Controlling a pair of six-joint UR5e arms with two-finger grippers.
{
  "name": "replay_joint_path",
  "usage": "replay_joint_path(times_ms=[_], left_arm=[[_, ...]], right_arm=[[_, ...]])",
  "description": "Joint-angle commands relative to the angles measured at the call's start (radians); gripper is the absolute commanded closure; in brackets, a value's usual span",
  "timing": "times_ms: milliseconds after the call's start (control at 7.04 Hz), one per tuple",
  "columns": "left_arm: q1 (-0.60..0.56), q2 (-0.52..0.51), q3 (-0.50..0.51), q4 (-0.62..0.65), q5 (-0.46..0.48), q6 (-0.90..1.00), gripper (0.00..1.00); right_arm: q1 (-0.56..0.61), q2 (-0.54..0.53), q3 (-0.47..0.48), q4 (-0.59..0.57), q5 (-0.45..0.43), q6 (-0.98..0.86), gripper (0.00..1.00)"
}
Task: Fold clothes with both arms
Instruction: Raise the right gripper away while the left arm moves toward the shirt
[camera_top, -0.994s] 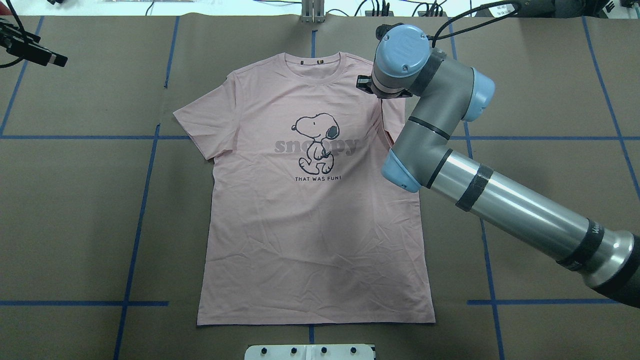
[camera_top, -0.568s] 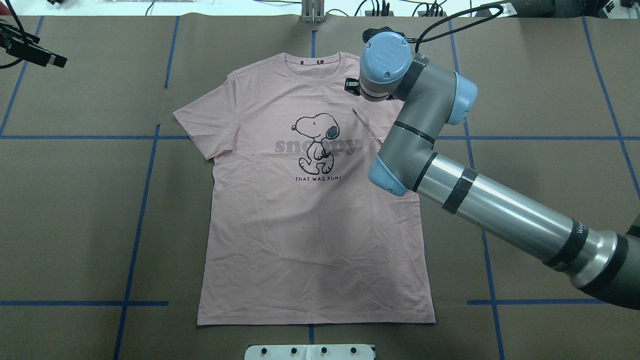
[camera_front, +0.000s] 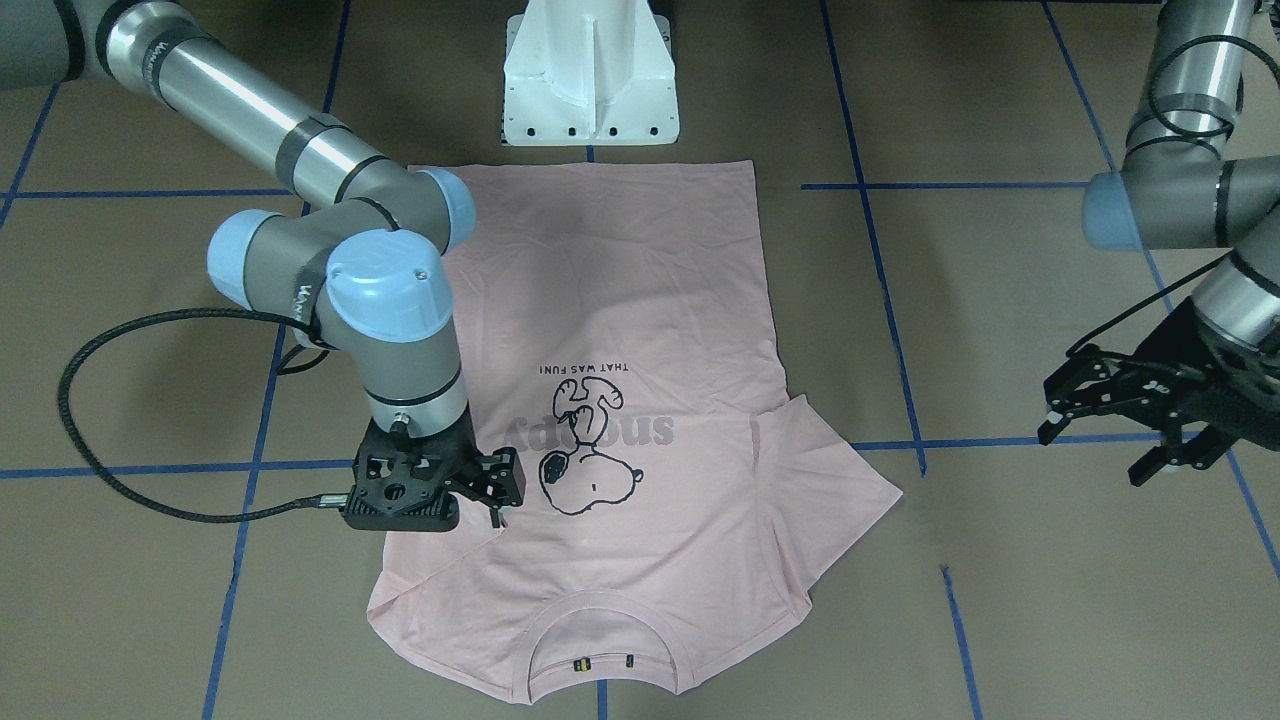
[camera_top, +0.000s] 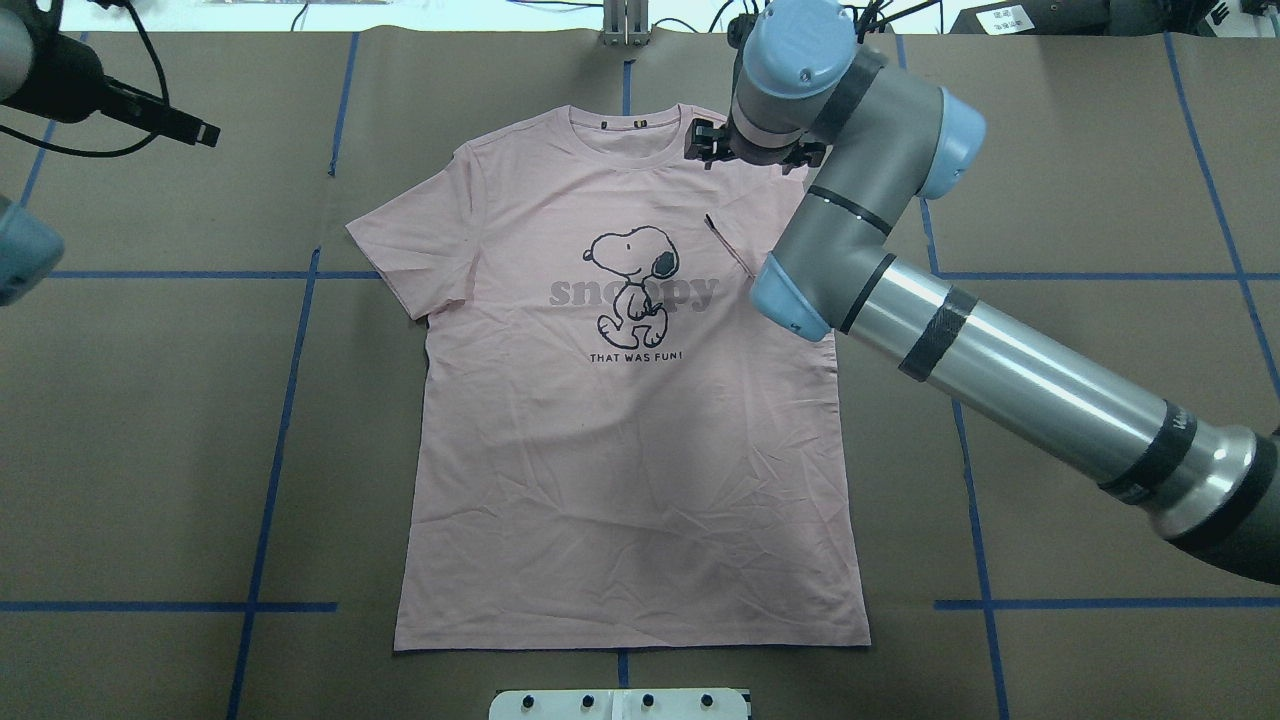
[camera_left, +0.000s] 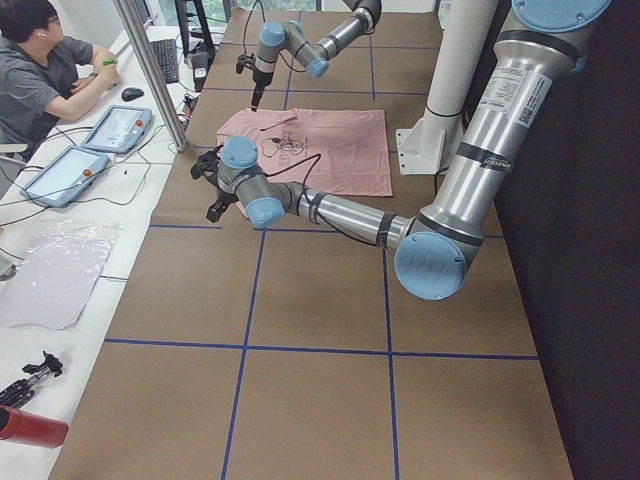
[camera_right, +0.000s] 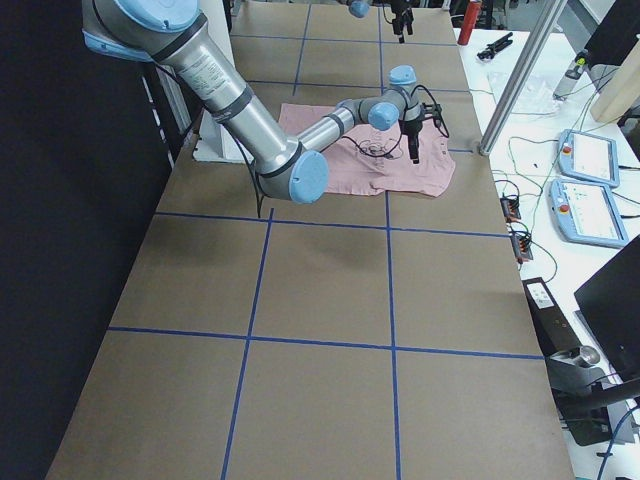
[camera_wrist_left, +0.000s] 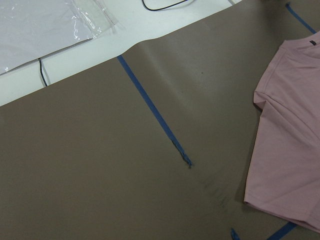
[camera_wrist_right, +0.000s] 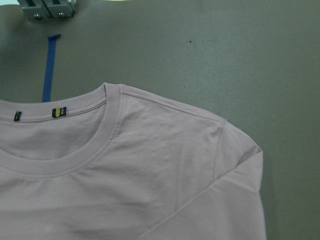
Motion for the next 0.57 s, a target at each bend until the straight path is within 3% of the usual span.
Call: replay_joint_path(times_ms=[0, 142, 284, 426], left_arm=[[0.124, -0.031, 0.002, 0.005, 0.133, -0.242, 0.20], [0.175, -0.035, 0.003, 0.005, 0.190, -0.343, 0.38], [0.230, -0.044, 0.029, -0.002, 0.266, -0.424, 0.46], [0.273, -0.068, 0.066, -0.005, 0.328, -0.460, 0.47]], right_arm=[[0.140, -0.182, 0.160, 0.012, 0.206, -0.240, 0.00], [0.189, -0.269, 0.225, 0.015, 0.257, -0.314, 0.00], [0.199, -0.296, 0.247, 0.015, 0.257, -0.330, 0.00], [0.199, -0.298, 0.249, 0.015, 0.254, -0.329, 0.00]])
